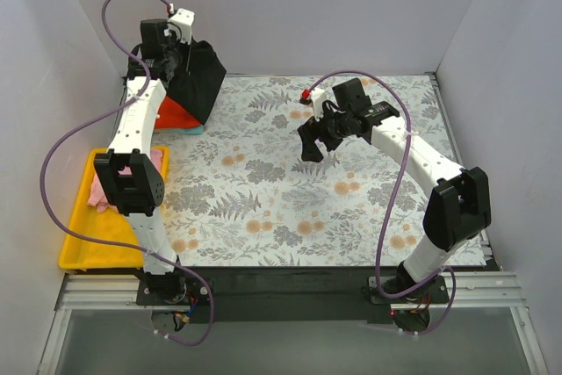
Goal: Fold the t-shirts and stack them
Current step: Neatly place the folded tshirt to the corner
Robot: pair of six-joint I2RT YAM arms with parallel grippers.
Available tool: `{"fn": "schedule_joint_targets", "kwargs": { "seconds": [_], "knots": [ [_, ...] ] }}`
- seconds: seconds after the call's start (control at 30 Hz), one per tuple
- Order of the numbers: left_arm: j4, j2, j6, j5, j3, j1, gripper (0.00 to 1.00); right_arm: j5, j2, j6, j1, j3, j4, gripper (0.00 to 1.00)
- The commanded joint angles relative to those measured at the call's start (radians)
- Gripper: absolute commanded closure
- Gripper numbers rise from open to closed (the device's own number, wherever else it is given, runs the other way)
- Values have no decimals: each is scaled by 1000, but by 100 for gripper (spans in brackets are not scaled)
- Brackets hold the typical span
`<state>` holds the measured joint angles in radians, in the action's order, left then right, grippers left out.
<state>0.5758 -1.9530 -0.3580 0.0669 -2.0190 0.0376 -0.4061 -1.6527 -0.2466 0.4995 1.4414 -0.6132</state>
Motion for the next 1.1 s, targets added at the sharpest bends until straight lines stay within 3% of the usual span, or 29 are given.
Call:
{"fn": "schedule_joint_targets", "kwargs": {
  "seconds": [0.0,0.57,1.07],
  "knots": [
    [-24,42,25,-1,13,-30,100,-4,19,-11,1,1,-10,2],
    [-116,-60,50,2,49,-148,100,-7,-10,-13,1,-1,-16,2],
    [-129,-199,79,-13,-43,-234,100,-11,-28,-14,1,-9,-19,2]
  ]
}}
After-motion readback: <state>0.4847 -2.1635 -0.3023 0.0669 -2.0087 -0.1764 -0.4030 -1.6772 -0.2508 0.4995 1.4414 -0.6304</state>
